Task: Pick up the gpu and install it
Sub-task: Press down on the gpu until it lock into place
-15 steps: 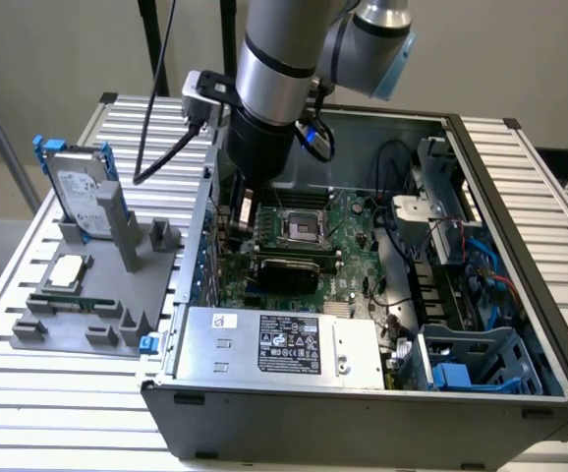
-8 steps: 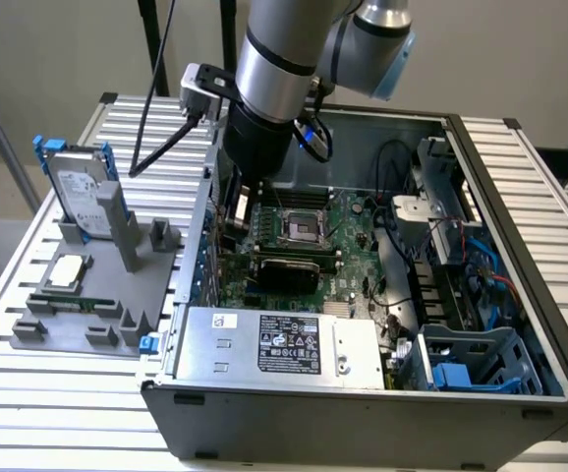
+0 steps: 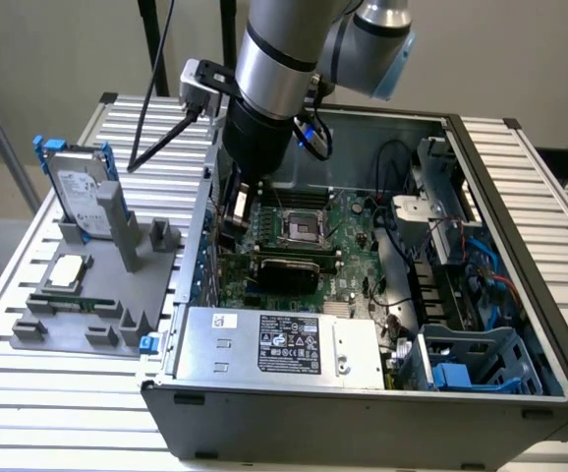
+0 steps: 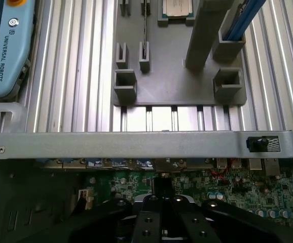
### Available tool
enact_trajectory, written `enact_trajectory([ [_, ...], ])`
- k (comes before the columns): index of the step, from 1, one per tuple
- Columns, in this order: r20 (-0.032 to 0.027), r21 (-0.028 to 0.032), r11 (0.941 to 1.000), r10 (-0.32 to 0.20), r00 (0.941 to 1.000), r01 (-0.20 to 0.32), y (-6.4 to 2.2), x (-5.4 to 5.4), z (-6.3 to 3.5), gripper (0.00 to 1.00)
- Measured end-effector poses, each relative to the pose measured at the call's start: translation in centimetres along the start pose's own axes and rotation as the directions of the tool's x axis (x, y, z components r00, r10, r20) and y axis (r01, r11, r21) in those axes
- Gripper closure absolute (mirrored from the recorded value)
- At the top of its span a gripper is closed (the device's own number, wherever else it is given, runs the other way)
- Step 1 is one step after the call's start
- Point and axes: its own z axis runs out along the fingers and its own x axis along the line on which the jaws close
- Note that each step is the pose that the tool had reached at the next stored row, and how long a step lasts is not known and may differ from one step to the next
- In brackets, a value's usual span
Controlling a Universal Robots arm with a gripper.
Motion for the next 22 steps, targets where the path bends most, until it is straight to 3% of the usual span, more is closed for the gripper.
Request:
enact_trajectory([
  [9,-0.0016,-0.0135,0.9999,0.004,1.0,-0.004,0.15,0.0,0.05,0.89],
  [16,-0.0011,-0.0188,0.9998,0.007,1.0,-0.007,0.2,-0.16,0.06,0.89],
  [22,-0.0011,-0.0191,0.9998,0.007,1.0,-0.007,0.21,-0.41,0.05,0.89],
])
